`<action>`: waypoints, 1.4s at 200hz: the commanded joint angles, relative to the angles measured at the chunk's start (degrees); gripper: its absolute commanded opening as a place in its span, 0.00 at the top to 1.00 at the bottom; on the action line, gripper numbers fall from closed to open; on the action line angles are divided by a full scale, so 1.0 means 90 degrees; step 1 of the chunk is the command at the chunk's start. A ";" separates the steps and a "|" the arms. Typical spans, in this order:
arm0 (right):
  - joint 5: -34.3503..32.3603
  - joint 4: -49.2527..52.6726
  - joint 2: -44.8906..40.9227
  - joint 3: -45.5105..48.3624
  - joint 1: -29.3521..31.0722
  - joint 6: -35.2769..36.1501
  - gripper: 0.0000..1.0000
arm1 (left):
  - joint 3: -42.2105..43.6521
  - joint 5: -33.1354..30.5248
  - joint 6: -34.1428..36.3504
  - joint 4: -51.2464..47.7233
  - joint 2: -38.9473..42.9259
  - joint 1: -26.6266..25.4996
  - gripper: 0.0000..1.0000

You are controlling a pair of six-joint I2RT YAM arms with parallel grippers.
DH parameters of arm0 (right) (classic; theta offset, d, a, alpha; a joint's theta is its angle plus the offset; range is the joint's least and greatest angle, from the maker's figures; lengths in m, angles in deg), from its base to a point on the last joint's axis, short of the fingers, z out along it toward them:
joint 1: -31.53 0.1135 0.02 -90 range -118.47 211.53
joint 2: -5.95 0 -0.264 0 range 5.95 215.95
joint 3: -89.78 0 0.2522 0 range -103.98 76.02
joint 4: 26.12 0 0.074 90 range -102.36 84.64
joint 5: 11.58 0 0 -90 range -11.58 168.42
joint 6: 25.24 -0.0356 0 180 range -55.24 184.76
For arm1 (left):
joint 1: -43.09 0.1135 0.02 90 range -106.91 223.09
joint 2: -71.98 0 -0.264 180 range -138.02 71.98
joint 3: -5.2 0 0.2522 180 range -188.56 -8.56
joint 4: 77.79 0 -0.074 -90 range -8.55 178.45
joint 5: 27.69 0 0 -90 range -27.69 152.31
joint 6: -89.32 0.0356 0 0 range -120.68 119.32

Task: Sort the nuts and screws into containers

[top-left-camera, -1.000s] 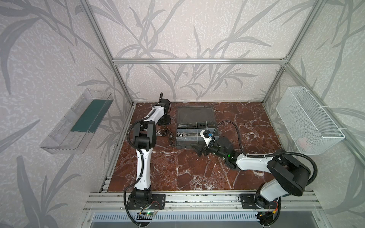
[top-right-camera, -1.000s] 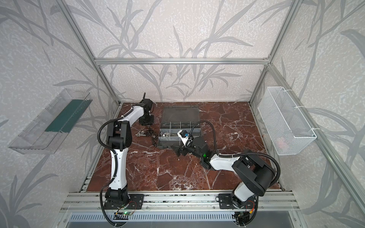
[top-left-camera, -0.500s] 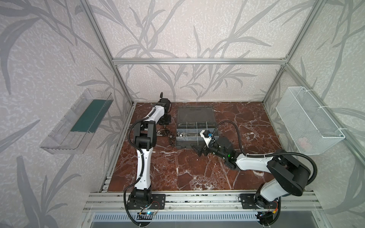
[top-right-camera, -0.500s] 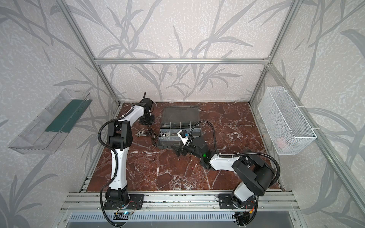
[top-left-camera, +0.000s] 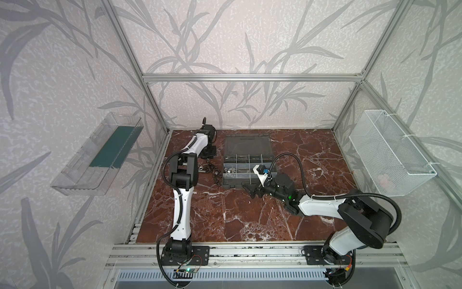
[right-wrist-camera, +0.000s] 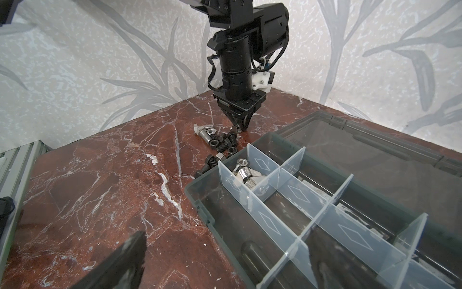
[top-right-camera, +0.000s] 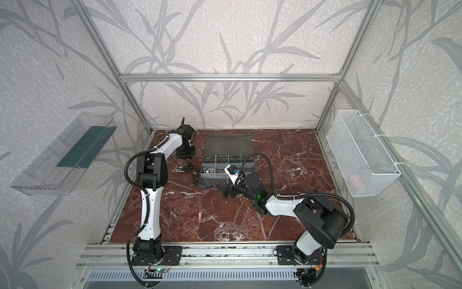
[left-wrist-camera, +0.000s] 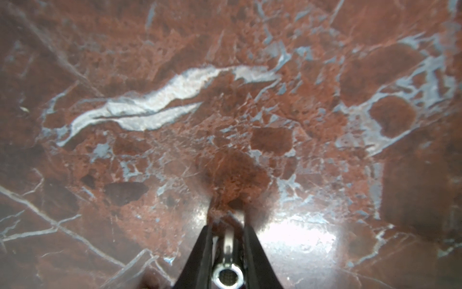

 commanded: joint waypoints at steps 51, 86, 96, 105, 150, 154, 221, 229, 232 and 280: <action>0.0000 -0.0053 -0.0022 -0.0192 0.0097 0.0110 0.01 | -0.0128 0.0102 0.0067 -0.0580 -0.0049 -0.0039 0.73; -0.0019 -0.0030 -0.0012 -0.0199 0.0119 0.0148 0.01 | -0.0089 0.0140 0.0066 -0.0580 -0.0044 -0.0036 0.71; -0.0020 -0.0028 -0.0018 -0.0205 0.0118 0.0158 0.01 | -0.0088 0.0160 0.0058 -0.0580 -0.0038 -0.0036 0.71; -0.0029 -0.0023 -0.0021 -0.0200 0.0127 0.0160 0.01 | -0.0089 0.0161 0.0058 -0.0564 -0.0046 -0.0030 0.72; -0.0048 -0.0010 -0.0038 -0.0200 0.0131 0.0187 0.01 | -0.0079 0.0123 0.0007 -0.0560 -0.0136 -0.0020 0.81; -0.0049 -0.0006 -0.0038 -0.0198 0.0144 0.0195 0.01 | -0.0079 0.0122 0.0008 -0.0561 -0.0137 -0.0020 0.82; -0.0079 0.0019 -0.0035 -0.0206 0.0157 0.0219 0.01 | -0.0055 0.0259 -0.0070 -0.0532 0.0213 -0.0029 0.88; -0.0078 0.0019 -0.0018 -0.0209 0.0158 0.0226 0.01 | -0.0027 0.0326 -0.0095 -0.0496 0.0330 -0.0027 0.88; -0.0079 0.0019 -0.0012 -0.0214 0.0158 0.0217 0.01 | -0.0008 0.0347 -0.0098 -0.0479 0.0377 -0.0029 0.88; -0.0088 0.0019 -0.0008 -0.0225 0.0186 0.0247 0.01 | 0.0261 0.0711 -0.0223 -0.0259 0.1018 -0.0039 0.88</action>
